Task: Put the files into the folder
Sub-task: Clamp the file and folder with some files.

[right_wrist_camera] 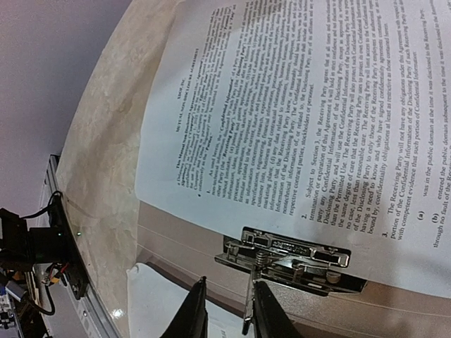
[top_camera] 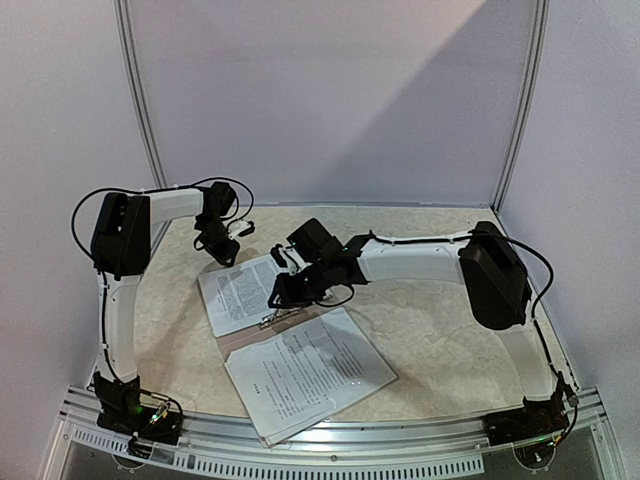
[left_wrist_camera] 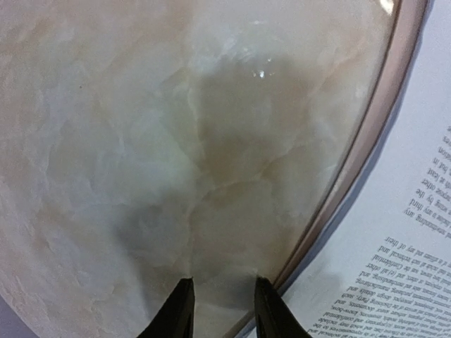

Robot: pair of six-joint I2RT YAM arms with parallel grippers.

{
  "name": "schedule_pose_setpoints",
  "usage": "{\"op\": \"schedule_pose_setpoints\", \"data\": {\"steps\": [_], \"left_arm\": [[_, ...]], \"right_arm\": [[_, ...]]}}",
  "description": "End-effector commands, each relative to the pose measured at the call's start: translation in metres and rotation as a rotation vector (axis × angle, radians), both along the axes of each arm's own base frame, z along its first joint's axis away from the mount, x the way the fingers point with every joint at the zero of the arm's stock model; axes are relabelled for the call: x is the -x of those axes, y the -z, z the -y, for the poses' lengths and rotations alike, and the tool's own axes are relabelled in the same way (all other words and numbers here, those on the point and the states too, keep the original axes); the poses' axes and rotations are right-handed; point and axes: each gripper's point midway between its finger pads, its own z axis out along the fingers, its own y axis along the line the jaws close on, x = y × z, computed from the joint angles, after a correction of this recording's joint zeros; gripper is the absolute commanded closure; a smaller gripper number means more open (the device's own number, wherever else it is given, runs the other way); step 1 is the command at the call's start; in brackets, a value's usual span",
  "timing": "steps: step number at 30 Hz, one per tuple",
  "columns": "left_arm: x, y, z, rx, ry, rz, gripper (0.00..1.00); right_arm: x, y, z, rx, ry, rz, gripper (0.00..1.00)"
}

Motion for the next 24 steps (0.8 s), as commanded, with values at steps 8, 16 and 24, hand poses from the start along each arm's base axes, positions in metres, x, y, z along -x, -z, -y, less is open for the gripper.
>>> {"op": "schedule_pose_setpoints", "data": {"steps": [8,16,24], "left_arm": [[0.017,-0.007,0.005,0.032,0.018,-0.039,0.68],[0.025,-0.011,0.011,0.066,0.065,-0.042,0.69],[0.025,-0.011,0.008,0.045,0.083,-0.036,0.68]], "right_arm": [[0.014,-0.002,-0.021,-0.033,-0.042,-0.003,0.79],[0.016,-0.005,-0.026,-0.048,-0.046,-0.002,0.79],[0.016,-0.006,-0.026,-0.048,-0.049,0.0,0.79]]}}
